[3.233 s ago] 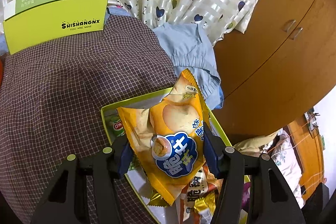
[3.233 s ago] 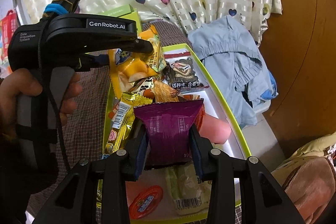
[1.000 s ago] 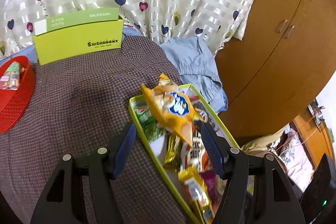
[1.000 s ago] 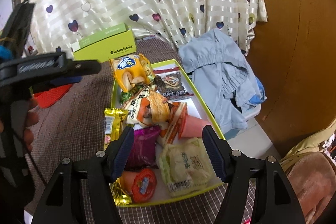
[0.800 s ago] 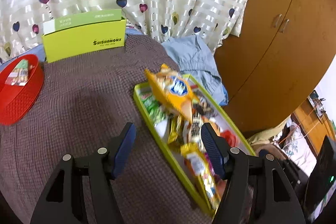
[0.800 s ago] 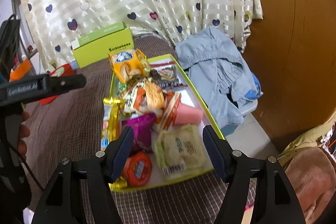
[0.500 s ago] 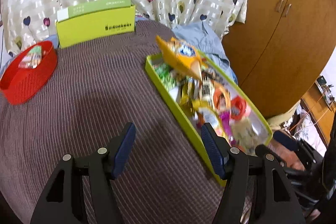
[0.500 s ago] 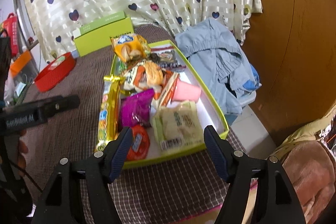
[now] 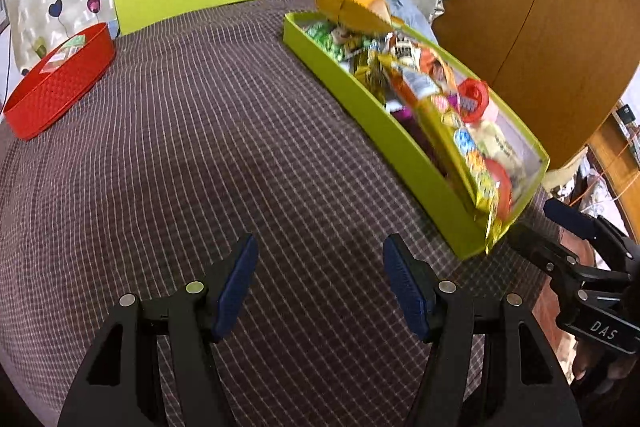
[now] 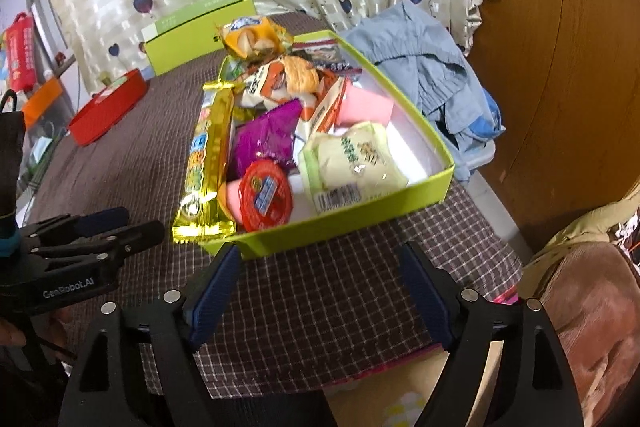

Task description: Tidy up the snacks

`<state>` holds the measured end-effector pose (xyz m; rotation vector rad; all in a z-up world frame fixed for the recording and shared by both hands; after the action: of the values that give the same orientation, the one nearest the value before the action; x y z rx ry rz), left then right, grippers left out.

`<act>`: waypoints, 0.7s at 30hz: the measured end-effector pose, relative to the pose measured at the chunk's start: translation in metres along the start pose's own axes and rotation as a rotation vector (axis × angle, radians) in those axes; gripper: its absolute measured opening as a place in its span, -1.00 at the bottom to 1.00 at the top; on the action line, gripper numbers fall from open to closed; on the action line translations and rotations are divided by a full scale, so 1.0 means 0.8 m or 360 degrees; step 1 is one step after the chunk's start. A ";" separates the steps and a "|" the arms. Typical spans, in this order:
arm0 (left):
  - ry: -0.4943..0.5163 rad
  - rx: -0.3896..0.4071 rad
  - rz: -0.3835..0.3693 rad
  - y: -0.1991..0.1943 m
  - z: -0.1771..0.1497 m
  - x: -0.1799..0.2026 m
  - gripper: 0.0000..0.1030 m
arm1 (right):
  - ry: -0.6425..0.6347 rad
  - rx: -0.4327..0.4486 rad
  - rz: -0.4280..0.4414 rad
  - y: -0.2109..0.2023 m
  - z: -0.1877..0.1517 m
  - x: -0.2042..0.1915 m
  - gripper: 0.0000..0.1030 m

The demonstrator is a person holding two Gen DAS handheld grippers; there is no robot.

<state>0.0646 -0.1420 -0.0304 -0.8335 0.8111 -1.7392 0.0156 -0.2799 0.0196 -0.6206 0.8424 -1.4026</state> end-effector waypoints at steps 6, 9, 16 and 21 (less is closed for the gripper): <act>-0.0015 -0.0009 0.0064 0.002 -0.013 -0.004 0.27 | -0.0024 -0.0063 -0.0038 0.014 -0.008 -0.004 0.60; 0.0005 -0.0004 0.0097 0.002 -0.017 -0.002 0.27 | -0.0050 -0.0070 -0.0060 0.016 -0.008 -0.007 0.65; 0.0031 -0.0005 0.0140 0.006 -0.016 0.003 0.28 | -0.0103 -0.0092 -0.0122 0.023 -0.009 -0.016 0.77; 0.0035 0.0000 0.0145 0.005 -0.018 0.003 0.28 | -0.0109 -0.0093 -0.0133 0.025 -0.008 -0.019 0.79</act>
<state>0.0542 -0.1436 -0.0409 -0.7667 0.8510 -1.6707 0.0223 -0.2626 0.0020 -0.7516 0.8132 -1.4280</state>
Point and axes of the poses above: each gripper's, at about its wrist camera, not at the fingertips, and y roughly the way its jaws point, x to its right, z to its top, the point moved 6 cm from there along y, roughly the way its jaws point, and after that the axes turned 4 degrees about -y, right-handed, at the moved point
